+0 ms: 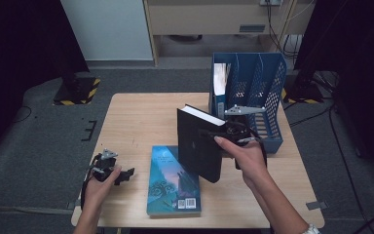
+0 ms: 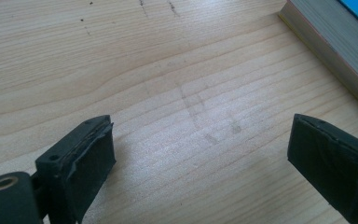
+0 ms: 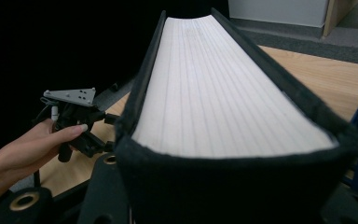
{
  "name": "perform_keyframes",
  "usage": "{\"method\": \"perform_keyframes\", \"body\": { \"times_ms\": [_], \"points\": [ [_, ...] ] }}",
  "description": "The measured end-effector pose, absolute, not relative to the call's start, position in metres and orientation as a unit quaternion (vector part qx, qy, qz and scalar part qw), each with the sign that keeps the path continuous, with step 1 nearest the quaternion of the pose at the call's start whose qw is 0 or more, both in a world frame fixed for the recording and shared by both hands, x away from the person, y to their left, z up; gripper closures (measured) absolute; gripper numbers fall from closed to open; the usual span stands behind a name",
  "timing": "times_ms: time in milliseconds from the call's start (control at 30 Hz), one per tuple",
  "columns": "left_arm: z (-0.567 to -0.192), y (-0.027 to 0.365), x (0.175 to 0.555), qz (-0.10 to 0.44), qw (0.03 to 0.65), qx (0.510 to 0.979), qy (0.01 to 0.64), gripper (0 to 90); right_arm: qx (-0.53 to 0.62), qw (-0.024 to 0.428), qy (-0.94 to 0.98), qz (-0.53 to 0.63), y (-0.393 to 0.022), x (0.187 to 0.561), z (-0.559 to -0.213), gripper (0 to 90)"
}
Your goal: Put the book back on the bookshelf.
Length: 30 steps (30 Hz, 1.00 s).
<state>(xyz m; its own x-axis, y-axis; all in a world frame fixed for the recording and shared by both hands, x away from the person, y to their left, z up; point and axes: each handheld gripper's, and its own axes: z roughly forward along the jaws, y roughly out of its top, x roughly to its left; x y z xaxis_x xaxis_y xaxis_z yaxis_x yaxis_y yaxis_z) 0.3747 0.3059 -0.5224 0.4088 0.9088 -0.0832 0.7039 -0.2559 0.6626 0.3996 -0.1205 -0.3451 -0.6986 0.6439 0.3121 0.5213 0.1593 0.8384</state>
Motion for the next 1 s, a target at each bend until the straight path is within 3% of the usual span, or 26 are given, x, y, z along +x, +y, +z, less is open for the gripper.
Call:
{"method": "perform_keyframes", "body": {
  "times_ms": [1000],
  "points": [
    [-0.526,0.305,0.375,0.155,0.315,0.781,0.516,6.1,0.419,0.085,0.733,0.529,-0.190,0.372,-0.345,53.1]
  ]
}}
